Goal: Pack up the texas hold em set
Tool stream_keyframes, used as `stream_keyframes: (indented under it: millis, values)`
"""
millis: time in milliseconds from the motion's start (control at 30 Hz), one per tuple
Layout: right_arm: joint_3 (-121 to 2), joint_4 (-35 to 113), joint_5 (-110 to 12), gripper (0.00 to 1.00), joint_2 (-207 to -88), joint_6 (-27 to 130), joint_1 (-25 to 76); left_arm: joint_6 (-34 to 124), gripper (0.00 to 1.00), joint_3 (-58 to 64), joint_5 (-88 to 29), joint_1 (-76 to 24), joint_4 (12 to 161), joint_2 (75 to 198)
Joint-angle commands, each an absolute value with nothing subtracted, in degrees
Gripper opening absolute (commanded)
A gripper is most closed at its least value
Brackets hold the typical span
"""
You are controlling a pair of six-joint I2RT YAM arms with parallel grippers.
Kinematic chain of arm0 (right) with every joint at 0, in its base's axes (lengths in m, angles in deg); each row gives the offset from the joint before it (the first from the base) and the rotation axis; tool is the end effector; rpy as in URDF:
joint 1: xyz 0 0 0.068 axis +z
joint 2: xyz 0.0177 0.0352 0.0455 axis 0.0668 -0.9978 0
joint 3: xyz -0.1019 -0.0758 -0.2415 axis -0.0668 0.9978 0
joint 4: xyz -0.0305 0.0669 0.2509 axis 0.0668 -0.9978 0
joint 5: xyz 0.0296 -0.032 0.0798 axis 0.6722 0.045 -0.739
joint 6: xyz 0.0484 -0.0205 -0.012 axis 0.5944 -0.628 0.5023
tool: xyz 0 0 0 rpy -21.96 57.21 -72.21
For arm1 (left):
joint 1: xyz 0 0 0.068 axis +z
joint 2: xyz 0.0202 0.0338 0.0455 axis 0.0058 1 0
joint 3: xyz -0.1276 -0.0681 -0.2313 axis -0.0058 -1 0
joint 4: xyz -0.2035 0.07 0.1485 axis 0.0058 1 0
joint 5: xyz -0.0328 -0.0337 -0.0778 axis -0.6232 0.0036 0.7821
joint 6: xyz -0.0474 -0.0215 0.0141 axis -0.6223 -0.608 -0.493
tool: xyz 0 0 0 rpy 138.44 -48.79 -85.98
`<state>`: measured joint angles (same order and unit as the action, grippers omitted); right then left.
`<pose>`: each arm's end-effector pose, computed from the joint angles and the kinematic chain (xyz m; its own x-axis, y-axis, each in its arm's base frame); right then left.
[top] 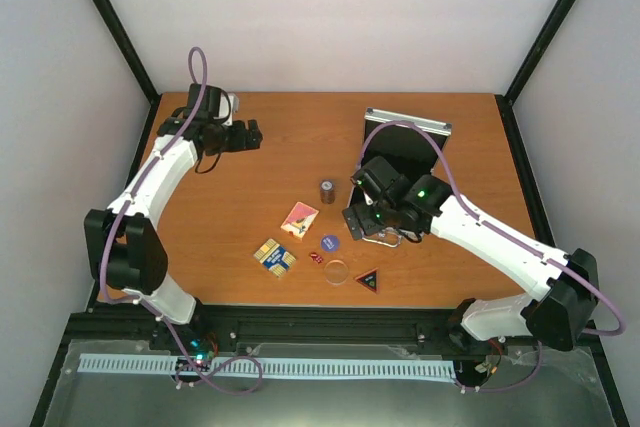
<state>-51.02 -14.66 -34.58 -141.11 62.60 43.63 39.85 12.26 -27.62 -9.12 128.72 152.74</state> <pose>0.1744 0.1835 0.2972 -0.7818 -0.4040 -0.4750 -0.4757 0.8789 0.0355 0.3424 -0.0633 0.3083 -0.8083 -0.1453 -0.5705 0.0464 0.9503 -0.3078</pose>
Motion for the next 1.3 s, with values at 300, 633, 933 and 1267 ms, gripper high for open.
stream_keyframes:
  millis: [300, 633, 933, 1267]
  values:
    - [-54.8, -16.1, -32.4, 1.00, -146.1, 60.4, 44.2, 39.5, 0.99, 13.6, -28.1, -9.4, 130.9, 150.7]
    - [-56.6, -12.6, -32.6, 0.97, -151.5, 78.6, 45.8, 39.5, 0.98, 15.7, -26.2, -9.4, 135.5, 147.8]
    - [-74.1, -18.4, -29.5, 0.97, -166.6, 96.5, 50.3, 41.6, 1.00, 18.5, -23.3, -9.4, 135.7, 144.1]
    - [-76.0, -15.2, -32.5, 0.96, -173.2, 117.0, 55.5, 40.4, 1.00, 17.6, -19.8, -9.4, 135.4, 134.2]
